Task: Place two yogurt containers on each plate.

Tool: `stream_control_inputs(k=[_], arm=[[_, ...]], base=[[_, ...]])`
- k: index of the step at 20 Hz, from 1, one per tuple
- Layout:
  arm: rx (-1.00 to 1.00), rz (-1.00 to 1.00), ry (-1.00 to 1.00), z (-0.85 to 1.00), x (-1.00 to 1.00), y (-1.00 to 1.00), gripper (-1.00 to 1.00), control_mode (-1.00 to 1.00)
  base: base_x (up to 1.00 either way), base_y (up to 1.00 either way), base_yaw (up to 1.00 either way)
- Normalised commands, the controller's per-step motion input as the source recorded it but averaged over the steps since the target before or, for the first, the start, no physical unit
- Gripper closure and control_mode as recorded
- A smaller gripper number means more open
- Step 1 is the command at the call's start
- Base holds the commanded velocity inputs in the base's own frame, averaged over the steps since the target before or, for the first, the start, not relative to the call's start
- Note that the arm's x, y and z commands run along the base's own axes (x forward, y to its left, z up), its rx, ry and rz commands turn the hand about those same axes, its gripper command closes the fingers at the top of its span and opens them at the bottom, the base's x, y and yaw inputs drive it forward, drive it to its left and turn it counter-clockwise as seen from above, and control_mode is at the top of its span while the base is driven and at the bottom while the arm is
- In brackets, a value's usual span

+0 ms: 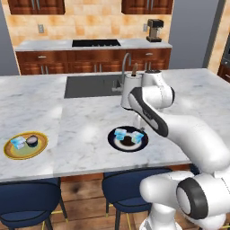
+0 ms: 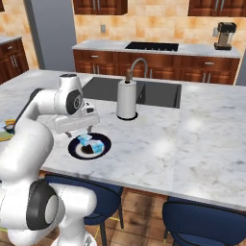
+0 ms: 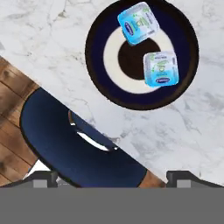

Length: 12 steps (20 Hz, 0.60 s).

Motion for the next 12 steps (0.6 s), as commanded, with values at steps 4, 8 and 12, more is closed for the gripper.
stream_control_inputs(k=[4, 8, 12], arm=[[0.00, -0.16, 0.03, 0.35, -1.00, 0.03, -1.00, -1.00], [0.13, -0.05, -0.01, 0.82, -0.53, -0.14, -1.00, -1.00], [0.13, 0.00, -0.08, 0.75, -0.19, 0.21, -1.00, -1.00]], base=[[0.00, 0.00, 0.00], [0.00, 0.00, 0.00], [0.00, 0.00, 0.00]])
